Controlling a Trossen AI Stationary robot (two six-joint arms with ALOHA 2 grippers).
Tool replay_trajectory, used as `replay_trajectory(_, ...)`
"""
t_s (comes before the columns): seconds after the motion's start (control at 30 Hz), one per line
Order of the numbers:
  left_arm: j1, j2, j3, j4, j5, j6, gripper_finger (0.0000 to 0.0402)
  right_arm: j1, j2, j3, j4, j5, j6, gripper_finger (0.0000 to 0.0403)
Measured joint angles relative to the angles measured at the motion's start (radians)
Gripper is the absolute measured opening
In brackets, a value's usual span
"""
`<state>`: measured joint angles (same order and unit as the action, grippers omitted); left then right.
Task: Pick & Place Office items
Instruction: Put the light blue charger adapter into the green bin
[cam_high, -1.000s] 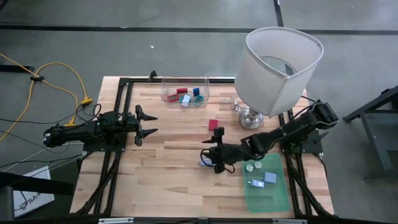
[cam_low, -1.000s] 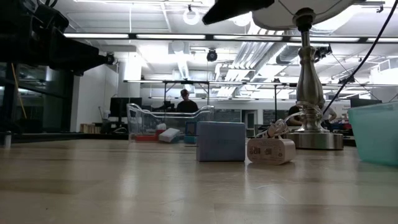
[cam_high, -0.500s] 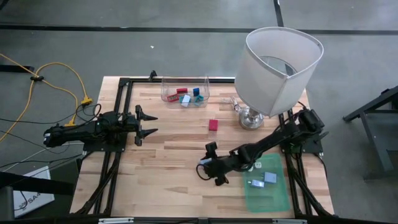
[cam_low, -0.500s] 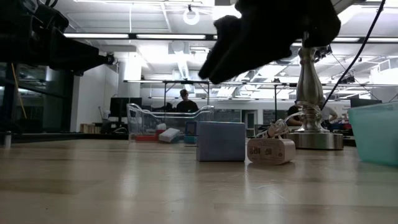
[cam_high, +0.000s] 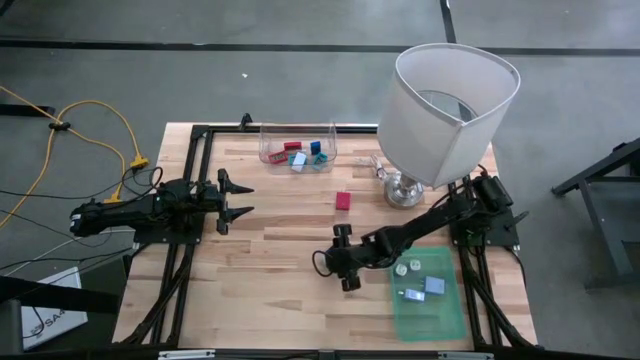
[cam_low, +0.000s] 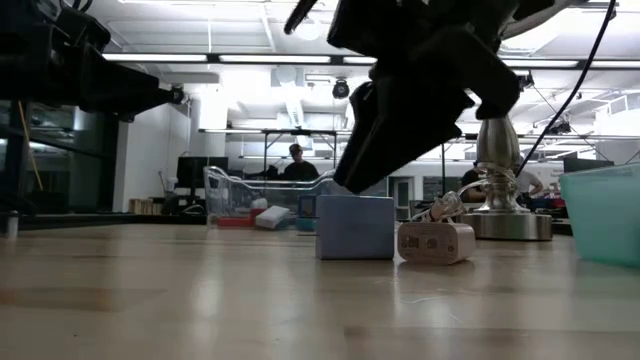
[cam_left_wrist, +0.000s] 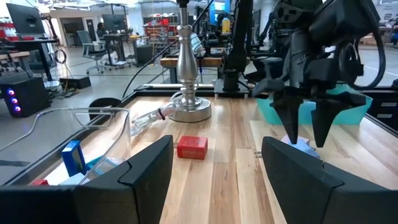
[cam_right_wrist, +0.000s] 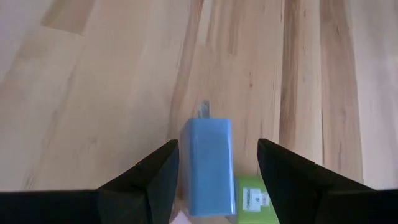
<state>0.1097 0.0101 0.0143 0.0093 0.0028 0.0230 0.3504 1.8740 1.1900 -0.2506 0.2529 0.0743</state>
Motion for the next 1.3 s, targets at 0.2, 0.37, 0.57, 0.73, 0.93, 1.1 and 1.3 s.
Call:
replay_trajectory(0.2, 0.000, 0.000, 0.000, 0.000, 0.000, 0.000, 0.0237, 0.001, 0.001, 0.000, -0.037, -0.002, 0.036, 0.0205)
replay_trajectory(0.37, 0.000, 0.000, 0.000, 0.000, 0.000, 0.000, 0.0237, 0.002, 0.023, -0.002, -0.050, -0.046, 0.056, 0.0205)
replay_trajectory(0.57, 0.000, 0.000, 0.000, 0.000, 0.000, 0.000, 0.0237, 0.002, 0.045, -0.001, -0.033, -0.073, 0.057, 0.0205)
replay_trajectory(0.73, 0.000, 0.000, 0.000, 0.002, 0.000, 0.000, 0.0237, 0.002, 0.044, 0.000, -0.032, -0.070, 0.056, 0.0201)
replay_trajectory(0.93, 0.000, 0.000, 0.000, 0.003, 0.000, 0.000, 0.0237, 0.002, 0.043, 0.000, -0.030, -0.070, 0.055, 0.0168)
replay_trajectory(1.1, 0.000, 0.000, 0.000, 0.003, 0.000, 0.000, 0.0237, 0.002, 0.043, 0.000, -0.030, -0.070, 0.056, 0.0136)
replay_trajectory(1.3, 0.000, 0.000, 0.000, 0.003, 0.000, 0.000, 0.0237, 0.002, 0.043, 0.000, -0.029, -0.070, 0.056, 0.0115)
